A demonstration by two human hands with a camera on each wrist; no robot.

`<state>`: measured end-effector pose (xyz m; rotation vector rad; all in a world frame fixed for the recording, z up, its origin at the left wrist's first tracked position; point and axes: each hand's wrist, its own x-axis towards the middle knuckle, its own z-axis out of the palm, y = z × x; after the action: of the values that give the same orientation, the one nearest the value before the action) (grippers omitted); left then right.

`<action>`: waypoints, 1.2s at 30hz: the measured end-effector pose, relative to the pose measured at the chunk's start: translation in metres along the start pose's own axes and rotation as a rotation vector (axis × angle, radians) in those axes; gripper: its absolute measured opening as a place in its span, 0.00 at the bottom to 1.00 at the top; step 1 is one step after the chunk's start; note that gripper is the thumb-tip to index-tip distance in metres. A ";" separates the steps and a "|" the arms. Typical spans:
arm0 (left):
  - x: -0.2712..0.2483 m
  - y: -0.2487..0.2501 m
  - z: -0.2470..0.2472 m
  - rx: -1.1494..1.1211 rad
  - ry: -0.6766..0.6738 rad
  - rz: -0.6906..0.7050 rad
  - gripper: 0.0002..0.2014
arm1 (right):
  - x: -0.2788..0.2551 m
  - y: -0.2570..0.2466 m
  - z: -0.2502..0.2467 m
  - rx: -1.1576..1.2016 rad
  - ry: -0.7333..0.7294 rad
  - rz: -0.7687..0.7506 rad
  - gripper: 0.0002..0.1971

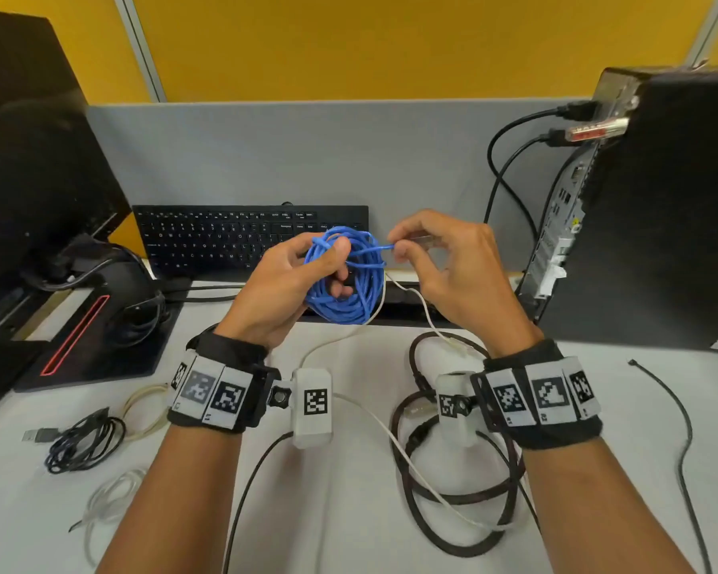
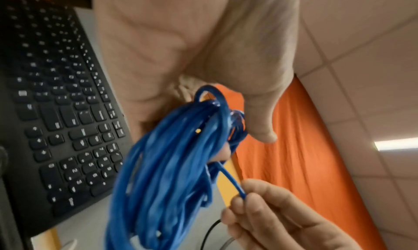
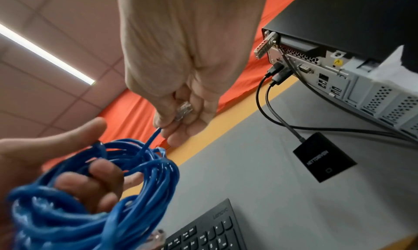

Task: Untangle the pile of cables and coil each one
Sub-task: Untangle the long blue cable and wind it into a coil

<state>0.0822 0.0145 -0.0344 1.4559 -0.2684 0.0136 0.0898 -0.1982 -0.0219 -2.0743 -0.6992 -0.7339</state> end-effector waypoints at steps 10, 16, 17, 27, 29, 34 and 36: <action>0.005 -0.014 0.024 0.268 0.278 0.119 0.12 | -0.003 -0.005 0.016 -0.119 -0.084 0.026 0.07; 0.003 -0.018 0.028 0.494 0.272 0.271 0.10 | 0.000 -0.011 0.013 -0.097 0.108 -0.065 0.06; 0.003 -0.018 0.028 0.516 0.272 0.288 0.12 | 0.001 -0.011 0.013 -0.075 0.135 -0.058 0.06; -0.002 -0.007 0.040 0.548 0.191 0.471 0.09 | 0.007 0.004 -0.014 0.090 0.268 -0.046 0.02; -0.003 -0.004 0.040 0.583 0.147 0.500 0.10 | 0.006 0.007 -0.015 0.121 0.263 -0.012 0.01; -0.002 -0.002 0.039 0.707 0.223 0.630 0.12 | 0.007 0.009 -0.014 0.163 0.251 0.052 0.03; -0.002 -0.003 0.040 0.678 0.312 0.669 0.09 | 0.007 0.007 -0.009 0.224 0.243 0.085 0.04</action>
<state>0.0740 -0.0248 -0.0346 1.9337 -0.5130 0.9434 0.0969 -0.2075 -0.0159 -1.7644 -0.5277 -0.8046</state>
